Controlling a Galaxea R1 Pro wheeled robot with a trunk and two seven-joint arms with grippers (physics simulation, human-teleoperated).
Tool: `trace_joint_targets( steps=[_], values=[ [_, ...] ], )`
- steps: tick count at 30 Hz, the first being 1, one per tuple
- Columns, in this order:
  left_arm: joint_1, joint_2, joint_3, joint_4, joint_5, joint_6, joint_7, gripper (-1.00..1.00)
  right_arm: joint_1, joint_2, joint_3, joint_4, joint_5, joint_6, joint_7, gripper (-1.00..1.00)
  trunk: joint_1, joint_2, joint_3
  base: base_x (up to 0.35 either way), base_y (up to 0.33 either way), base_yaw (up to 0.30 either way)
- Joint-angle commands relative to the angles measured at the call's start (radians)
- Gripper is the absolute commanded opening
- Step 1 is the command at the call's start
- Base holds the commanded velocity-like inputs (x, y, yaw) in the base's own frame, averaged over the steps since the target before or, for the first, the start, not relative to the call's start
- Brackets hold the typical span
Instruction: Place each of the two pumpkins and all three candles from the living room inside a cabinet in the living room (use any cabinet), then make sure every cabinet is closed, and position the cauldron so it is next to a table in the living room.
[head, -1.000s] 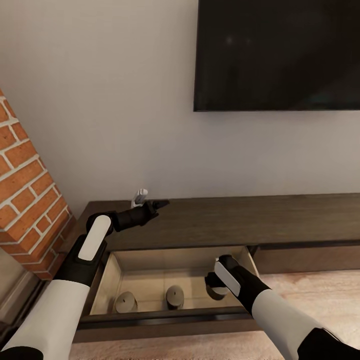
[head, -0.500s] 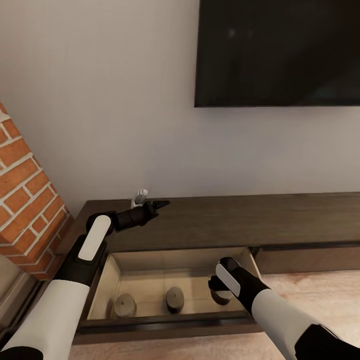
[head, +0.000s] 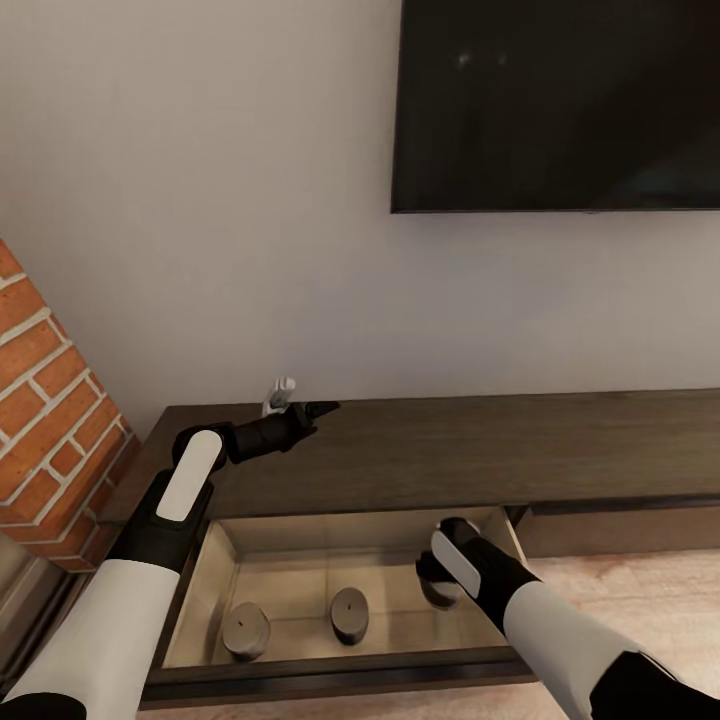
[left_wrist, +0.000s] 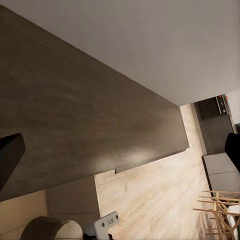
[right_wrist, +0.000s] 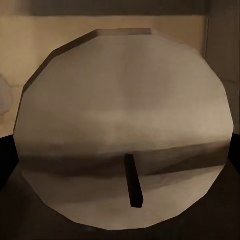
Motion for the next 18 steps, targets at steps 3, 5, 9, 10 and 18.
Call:
trace_joint_targets(
  steps=[3, 5, 9, 10, 18],
  values=[
    [0.000, 0.000, 0.000, 0.002, 0.000, 0.000, 0.000, 1.00, 0.002, 0.000, 0.000, 0.010, -0.002, -0.034, 0.001, -1.00, 0.000, 0.000, 0.000, 0.000, 0.000, 0.000],
    [0.000, 0.000, 0.000, 0.002, 0.000, 0.000, 0.000, 1.00, 0.002, 0.001, 0.002, 0.017, -0.003, -0.043, 0.001, -1.00, 0.000, 0.000, 0.000, 0.000, 0.000, 0.000],
    [0.000, 0.000, 0.000, 0.002, 0.000, 0.000, 0.000, 1.00, 0.006, -0.001, 0.003, 0.031, 0.003, -0.049, 0.001, -1.00, 0.000, 0.000, 0.000, 0.000, 0.000, 0.000],
    [0.000, -0.001, 0.000, 0.002, 0.001, 0.000, 0.000, 1.00, 0.006, -0.002, 0.003, 0.033, 0.006, -0.050, 0.001, -1.00, 0.000, 0.000, 0.000, 0.000, 0.000, 0.000],
    [0.000, -0.002, -0.001, 0.001, 0.001, 0.000, 0.000, 1.00, 0.007, -0.002, 0.004, 0.119, 0.038, -0.050, 0.059, -1.00, 0.000, 0.000, 0.000, 0.000, 0.000, 0.000]
  ],
)
